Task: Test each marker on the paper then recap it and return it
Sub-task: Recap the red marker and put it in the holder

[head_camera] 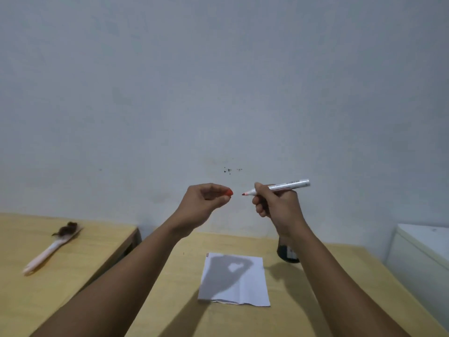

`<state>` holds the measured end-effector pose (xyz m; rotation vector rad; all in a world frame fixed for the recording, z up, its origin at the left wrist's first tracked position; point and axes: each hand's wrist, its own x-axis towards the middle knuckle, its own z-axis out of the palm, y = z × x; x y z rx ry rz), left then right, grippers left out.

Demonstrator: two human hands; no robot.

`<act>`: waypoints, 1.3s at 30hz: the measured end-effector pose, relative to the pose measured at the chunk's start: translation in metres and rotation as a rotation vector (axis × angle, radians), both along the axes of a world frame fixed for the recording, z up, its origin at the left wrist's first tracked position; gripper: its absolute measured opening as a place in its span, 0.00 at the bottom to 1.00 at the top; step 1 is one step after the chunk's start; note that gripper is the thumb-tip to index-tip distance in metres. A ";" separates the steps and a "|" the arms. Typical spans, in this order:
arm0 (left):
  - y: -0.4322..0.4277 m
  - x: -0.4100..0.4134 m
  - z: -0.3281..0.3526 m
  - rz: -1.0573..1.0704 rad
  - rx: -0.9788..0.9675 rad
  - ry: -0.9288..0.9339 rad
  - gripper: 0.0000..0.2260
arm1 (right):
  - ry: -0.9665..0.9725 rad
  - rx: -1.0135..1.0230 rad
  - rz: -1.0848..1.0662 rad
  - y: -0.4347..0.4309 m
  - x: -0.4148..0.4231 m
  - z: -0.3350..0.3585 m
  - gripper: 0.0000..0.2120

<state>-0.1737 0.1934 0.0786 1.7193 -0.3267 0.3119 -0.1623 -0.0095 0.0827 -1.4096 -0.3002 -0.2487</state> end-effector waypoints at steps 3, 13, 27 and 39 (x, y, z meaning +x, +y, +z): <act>-0.010 -0.016 0.019 -0.050 0.025 -0.048 0.08 | -0.052 -0.010 -0.001 -0.004 -0.018 0.020 0.10; -0.043 -0.046 0.050 -0.096 0.005 -0.156 0.08 | -0.147 -0.138 0.054 -0.024 -0.052 0.050 0.11; -0.078 -0.010 0.035 0.361 0.444 -0.440 0.06 | -0.308 -0.719 -0.556 -0.061 -0.022 0.018 0.10; -0.137 0.066 0.008 0.268 0.512 -0.365 0.13 | -0.211 -0.580 -0.493 -0.118 0.063 -0.015 0.08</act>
